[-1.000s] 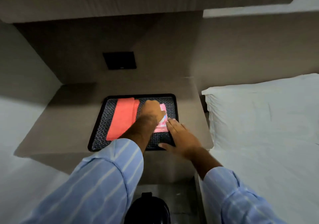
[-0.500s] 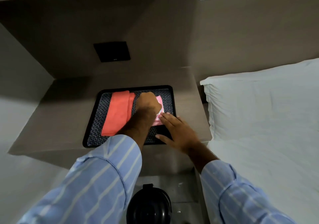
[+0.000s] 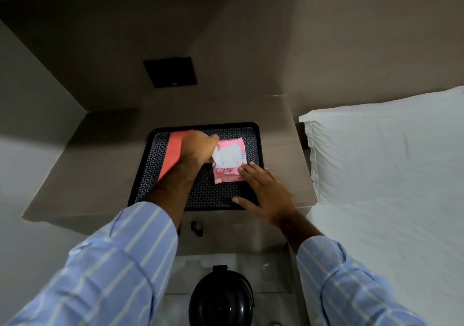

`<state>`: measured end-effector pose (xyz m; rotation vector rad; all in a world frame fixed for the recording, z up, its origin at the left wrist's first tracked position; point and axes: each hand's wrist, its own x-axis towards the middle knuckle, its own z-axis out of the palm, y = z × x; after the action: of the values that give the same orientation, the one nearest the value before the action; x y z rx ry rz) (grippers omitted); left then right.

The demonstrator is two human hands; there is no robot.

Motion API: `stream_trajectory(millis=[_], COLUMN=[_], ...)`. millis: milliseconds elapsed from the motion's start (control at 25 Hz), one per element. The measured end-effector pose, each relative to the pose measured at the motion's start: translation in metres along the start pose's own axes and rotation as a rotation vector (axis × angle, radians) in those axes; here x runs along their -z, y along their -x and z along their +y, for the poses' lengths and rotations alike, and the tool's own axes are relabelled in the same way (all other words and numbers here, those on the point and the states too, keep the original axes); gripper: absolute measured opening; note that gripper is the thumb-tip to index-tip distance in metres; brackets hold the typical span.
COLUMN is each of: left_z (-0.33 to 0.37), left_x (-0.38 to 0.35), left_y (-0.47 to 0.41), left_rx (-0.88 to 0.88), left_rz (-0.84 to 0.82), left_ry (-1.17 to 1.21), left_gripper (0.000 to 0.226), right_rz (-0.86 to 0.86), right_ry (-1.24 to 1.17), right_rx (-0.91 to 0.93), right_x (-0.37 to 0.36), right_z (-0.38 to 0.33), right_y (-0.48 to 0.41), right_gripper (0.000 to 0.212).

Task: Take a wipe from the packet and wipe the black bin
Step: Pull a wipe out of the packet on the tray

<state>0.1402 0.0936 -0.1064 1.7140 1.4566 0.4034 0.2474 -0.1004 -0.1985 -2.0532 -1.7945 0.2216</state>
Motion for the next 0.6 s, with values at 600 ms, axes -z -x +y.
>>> stream_trajectory(millis=[600], left_z=[0.011], left_x=[-0.006], left_y=[-0.004], left_rx=[-0.789], left_rz=[-0.216], left_ry=[-1.105], left_gripper=[0.05], right_rz=[0.002], right_ry=[-0.009], right_rx=[0.008], right_x=[-0.003], right_z=[0.002], right_y=[-0.002], right_gripper=[0.088])
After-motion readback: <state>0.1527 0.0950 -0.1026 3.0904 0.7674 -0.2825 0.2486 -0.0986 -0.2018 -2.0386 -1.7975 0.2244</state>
